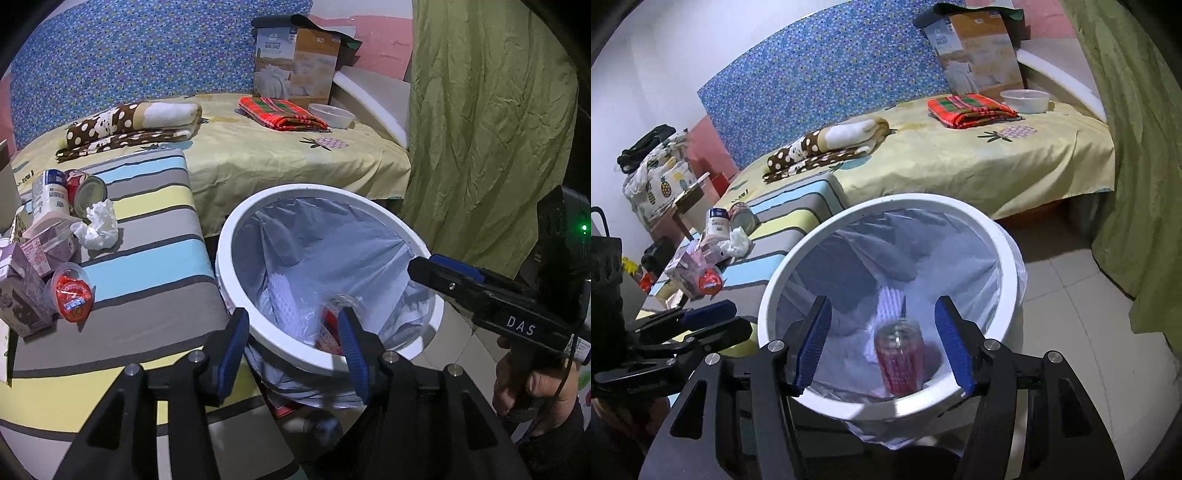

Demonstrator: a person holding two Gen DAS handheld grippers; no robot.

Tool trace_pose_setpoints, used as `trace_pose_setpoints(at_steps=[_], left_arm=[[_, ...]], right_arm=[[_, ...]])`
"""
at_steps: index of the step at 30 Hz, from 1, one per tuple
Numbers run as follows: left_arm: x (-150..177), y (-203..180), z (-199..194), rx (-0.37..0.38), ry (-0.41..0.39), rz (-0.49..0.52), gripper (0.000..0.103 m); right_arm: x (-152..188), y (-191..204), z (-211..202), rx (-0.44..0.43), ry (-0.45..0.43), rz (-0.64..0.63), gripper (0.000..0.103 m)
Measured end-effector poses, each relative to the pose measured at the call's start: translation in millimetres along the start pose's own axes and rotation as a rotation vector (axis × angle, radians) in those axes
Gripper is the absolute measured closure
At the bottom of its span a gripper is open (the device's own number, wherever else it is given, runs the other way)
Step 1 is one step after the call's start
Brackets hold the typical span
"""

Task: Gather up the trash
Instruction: 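Carry the red can and foam sleeve over the bin and release both, then move both tools back toward the remaining trash on the table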

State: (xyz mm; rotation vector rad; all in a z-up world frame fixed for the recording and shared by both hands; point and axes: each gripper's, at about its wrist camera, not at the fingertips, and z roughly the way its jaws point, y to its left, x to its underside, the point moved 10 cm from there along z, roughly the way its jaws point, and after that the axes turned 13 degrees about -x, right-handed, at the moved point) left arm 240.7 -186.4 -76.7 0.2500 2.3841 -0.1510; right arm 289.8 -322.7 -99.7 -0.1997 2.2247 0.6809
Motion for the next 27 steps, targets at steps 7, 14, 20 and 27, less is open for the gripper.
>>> trace_pose_setpoints(at_steps=[7, 14, 20, 27], left_arm=[[4, 9, -10, 0.002, -0.007, -0.035, 0.051], [12, 18, -22, -0.005, -0.017, -0.062, 0.051], [21, 33, -34, -0.035, -0.035, -0.086, 0.051], [36, 68, -46, -0.107, -0.052, -0.147, 0.051]], right_arm=[[0, 12, -7, 0.001, -0.014, -0.021, 0.043], [3, 34, -7, -0.044, -0.012, -0.022, 0.043], [15, 58, 0, -0.105, 0.020, -0.034, 0.043], [25, 89, 9, -0.132, 0.066, -0.092, 0.043]])
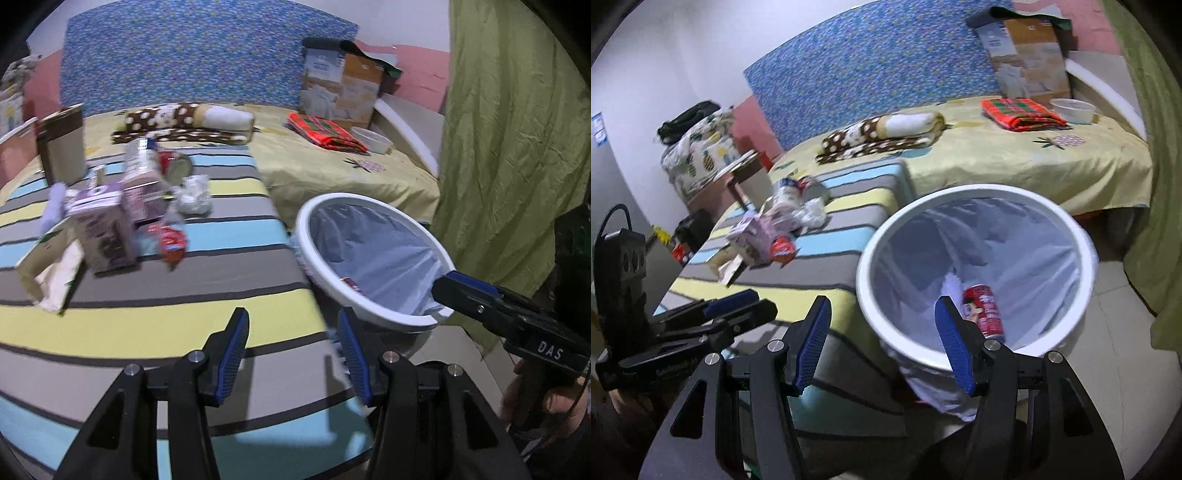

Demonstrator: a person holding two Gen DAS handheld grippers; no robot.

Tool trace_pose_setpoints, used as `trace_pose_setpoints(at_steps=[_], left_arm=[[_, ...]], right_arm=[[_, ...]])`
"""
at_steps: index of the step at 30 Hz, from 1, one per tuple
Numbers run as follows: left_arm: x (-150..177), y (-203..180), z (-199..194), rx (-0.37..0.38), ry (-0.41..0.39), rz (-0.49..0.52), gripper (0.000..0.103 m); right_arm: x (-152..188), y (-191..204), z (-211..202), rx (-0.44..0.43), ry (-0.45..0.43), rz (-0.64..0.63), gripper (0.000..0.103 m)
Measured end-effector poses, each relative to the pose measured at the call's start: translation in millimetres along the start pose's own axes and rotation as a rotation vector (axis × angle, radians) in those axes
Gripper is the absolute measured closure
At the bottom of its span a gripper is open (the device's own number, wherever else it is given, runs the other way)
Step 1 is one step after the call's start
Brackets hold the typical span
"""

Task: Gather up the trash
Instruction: 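Move both tools back toward the remaining trash on the table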

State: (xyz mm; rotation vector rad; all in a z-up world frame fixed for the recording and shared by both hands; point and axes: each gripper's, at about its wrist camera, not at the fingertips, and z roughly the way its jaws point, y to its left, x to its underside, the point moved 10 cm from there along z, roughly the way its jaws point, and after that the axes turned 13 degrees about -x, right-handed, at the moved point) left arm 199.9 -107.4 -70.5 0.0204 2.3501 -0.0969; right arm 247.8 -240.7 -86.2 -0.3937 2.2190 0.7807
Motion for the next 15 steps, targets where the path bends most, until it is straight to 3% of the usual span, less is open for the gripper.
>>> trace_pose_setpoints(at_steps=[9, 15], left_arm=[[21, 53, -10, -0.107, 0.003, -0.063, 0.051], [30, 79, -16, -0.139, 0.002, -0.079, 0.051]], right_arm=[[7, 36, 15, -0.042, 0.029, -0.063, 0.043], [3, 55, 29, -0.057, 0.041, -0.115, 0.043]])
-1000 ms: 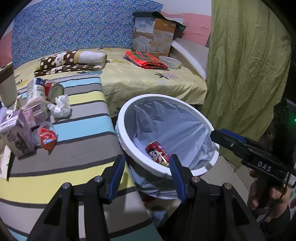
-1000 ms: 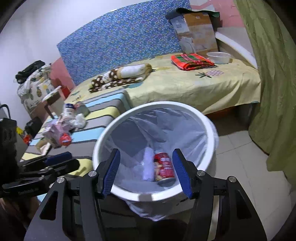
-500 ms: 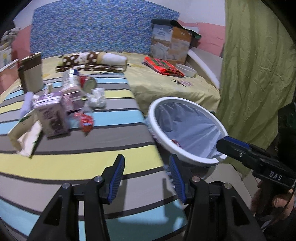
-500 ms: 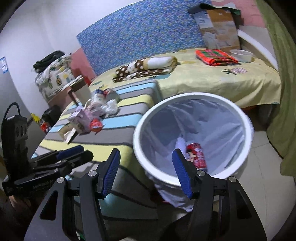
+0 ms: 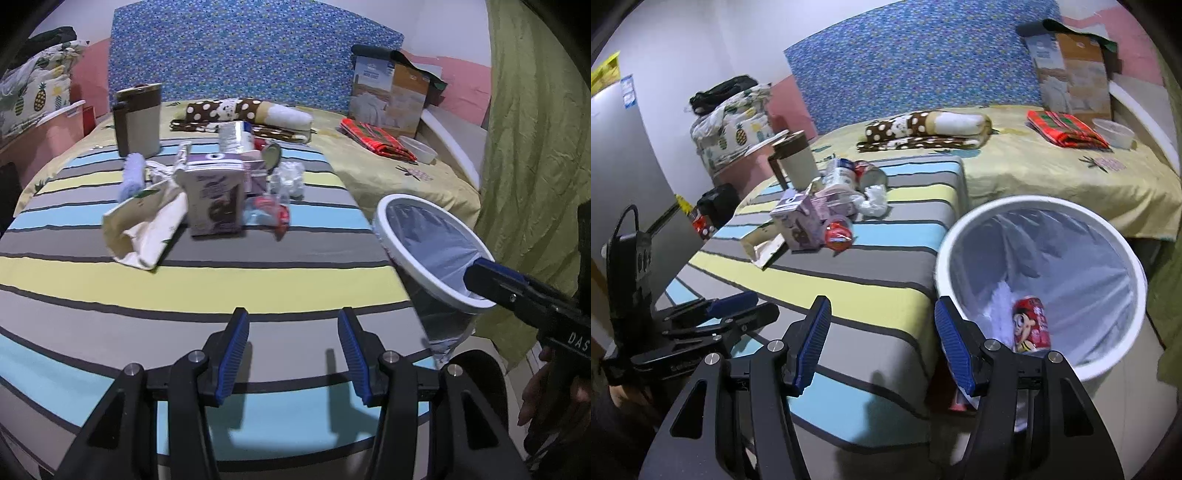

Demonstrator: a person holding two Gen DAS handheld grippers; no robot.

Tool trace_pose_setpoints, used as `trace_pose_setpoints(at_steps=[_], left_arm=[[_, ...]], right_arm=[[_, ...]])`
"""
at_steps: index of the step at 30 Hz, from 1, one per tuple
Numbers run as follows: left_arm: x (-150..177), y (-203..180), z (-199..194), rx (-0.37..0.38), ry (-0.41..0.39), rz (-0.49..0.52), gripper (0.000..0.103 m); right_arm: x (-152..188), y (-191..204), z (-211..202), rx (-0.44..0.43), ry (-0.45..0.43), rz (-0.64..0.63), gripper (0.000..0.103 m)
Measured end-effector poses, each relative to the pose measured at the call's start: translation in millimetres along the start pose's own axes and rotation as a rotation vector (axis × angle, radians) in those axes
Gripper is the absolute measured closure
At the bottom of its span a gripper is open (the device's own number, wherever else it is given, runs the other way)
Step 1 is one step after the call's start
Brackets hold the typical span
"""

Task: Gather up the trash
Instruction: 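Move both tools back toward the remaining trash on the table, then grasp the purple juice carton with the left tool while the right tool grasps the red plastic cup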

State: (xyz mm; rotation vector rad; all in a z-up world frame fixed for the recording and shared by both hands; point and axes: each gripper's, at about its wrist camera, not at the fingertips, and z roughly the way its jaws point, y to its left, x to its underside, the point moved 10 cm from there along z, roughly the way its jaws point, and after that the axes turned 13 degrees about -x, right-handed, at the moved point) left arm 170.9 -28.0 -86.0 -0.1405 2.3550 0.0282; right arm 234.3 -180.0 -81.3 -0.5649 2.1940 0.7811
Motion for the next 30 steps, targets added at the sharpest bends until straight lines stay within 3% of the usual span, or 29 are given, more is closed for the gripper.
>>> trace_pose_setpoints(at_steps=[5, 19, 24, 30], left_arm=[[-1, 16, 1, -0.013, 0.005, -0.018, 0.051], [-28, 44, 16, -0.018, 0.006, -0.083, 0.051], [-50, 50, 24, -0.022, -0.029, -0.107, 0.037], [-68, 50, 47, -0.044, -0.030, -0.131, 0.037]], right_arm=[[2, 6, 19, -0.014, 0.064, -0.013, 0.043], [-19, 23, 65, -0.076, 0.116, -0.081, 0.043], [-24, 21, 75, -0.079, 0.124, -0.088, 0.043], [-24, 12, 77, -0.078, 0.130, -0.068, 0.043]])
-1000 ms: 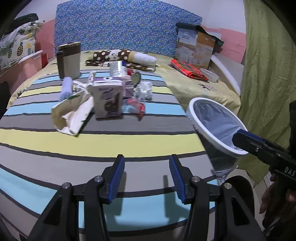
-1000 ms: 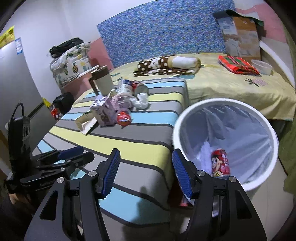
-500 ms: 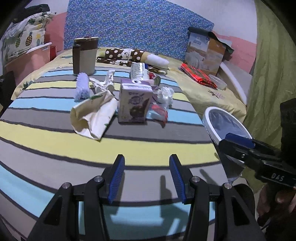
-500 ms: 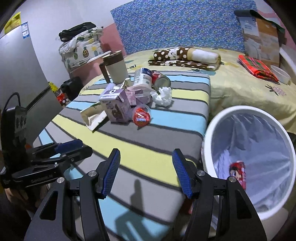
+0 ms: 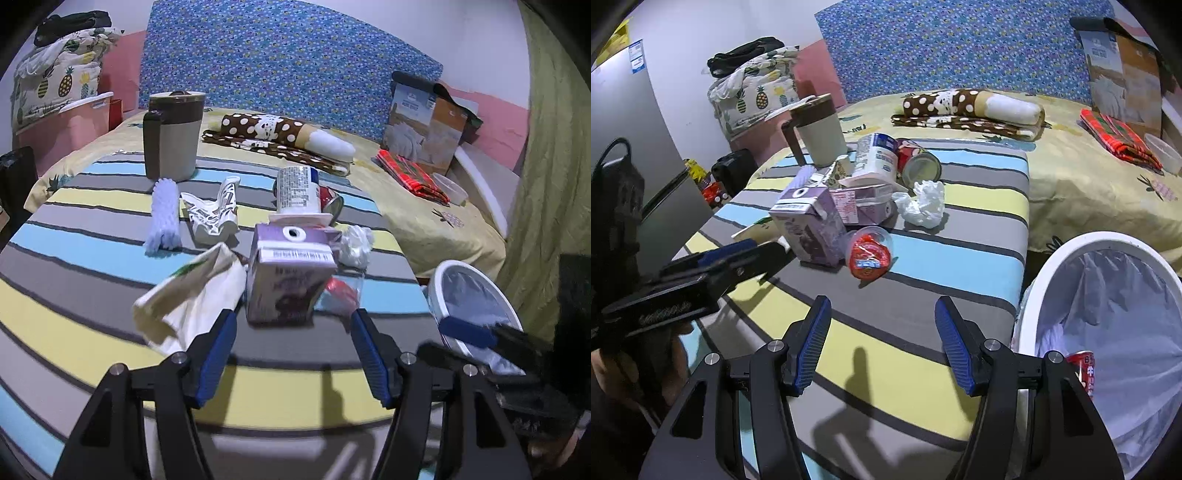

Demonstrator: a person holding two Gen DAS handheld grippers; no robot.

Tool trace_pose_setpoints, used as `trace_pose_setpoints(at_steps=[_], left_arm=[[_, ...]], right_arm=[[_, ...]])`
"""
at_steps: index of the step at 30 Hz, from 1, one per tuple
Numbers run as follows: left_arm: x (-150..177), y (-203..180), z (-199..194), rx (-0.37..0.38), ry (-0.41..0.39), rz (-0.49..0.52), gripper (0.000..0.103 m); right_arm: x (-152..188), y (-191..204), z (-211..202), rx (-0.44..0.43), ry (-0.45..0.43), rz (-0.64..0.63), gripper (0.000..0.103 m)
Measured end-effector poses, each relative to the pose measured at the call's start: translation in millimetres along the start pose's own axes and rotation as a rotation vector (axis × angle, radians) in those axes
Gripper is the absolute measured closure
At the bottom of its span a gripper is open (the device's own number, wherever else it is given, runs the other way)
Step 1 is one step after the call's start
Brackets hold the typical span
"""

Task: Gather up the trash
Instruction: 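Grasp the purple juice carton with the left tool while the right tool grasps the red plastic cup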

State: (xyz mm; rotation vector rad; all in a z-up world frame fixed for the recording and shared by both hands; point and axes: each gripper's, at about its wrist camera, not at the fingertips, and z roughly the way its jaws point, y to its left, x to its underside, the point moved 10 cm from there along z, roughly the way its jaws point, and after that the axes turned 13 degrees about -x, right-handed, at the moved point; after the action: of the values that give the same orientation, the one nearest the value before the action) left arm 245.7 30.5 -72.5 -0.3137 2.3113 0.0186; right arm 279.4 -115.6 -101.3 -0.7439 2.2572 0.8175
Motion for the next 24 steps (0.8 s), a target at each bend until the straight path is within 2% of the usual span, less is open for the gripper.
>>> trace_pose_setpoints(at_steps=[10, 12, 17, 24], left_arm=[[-12, -6, 33, -0.032, 0.012, -0.016, 0.037], [-13, -5, 33, -0.022, 0.003, -0.015, 0.044], [-10, 2, 23, 0.002, -0.022, -0.006, 0.044], [-7, 14, 13, 0.023, -0.016, 0.005, 0.044]], right_arm=[[-2, -10, 4, 0.012, 0.013, 0.013, 0.043], [-2, -10, 7, 0.009, 0.021, 0.008, 0.043], [-6, -7, 16, -0.004, 0.040, -0.019, 0.043], [-22, -2, 40, -0.018, 0.070, -0.086, 0.043]])
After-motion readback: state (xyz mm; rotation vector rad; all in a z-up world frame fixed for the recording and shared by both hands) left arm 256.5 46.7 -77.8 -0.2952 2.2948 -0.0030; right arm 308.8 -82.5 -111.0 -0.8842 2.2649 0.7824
